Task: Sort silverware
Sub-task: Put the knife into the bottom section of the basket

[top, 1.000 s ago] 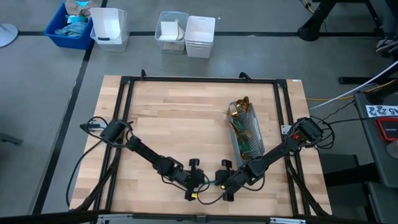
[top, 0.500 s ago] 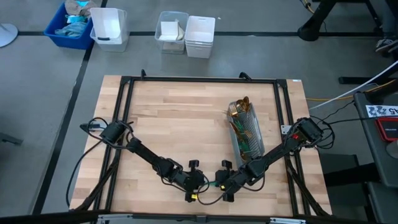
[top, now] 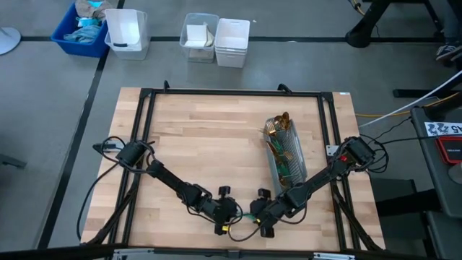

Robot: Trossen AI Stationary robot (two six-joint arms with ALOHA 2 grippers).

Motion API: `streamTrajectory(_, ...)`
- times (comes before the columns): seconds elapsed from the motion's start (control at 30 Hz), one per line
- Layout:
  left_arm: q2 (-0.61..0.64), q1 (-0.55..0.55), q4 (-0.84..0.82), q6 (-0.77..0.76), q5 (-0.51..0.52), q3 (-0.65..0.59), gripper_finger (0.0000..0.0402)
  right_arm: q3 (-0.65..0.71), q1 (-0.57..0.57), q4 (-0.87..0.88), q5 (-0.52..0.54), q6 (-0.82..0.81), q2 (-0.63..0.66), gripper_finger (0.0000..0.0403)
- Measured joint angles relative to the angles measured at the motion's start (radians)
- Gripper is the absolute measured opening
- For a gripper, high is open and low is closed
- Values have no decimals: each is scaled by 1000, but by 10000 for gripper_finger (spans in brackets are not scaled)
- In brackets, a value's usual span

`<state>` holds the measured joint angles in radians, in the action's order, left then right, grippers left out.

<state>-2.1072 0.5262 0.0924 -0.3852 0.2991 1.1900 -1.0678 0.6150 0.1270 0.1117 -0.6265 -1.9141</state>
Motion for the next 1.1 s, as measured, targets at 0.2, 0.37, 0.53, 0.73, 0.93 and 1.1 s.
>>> streamTrajectory(0.2, 0, 0, 1, 0, 2, 0, 98, -2, 1, 37, 31, -51, 2, 206)
streamTrajectory(0.37, 1, 0, 2, 0, 4, 0, 98, -2, 1, 38, 52, -53, -2, 205)
streamTrajectory(0.53, 1, -6, 23, -4, 26, -2, 98, -2, 1, 40, 58, -51, -2, 184)
streamTrajectory(0.73, 1, -31, 24, -92, 30, -2, 98, -2, 1, 43, 64, -50, -2, 156)
streamTrajectory(0.93, 1, -37, 25, -137, 38, -2, 98, -2, 0, 47, 65, -49, -2, 150)
streamTrajectory(1.1, 1, -37, 25, -139, 38, -2, 98, -2, 0, 55, 82, -48, -3, 150)
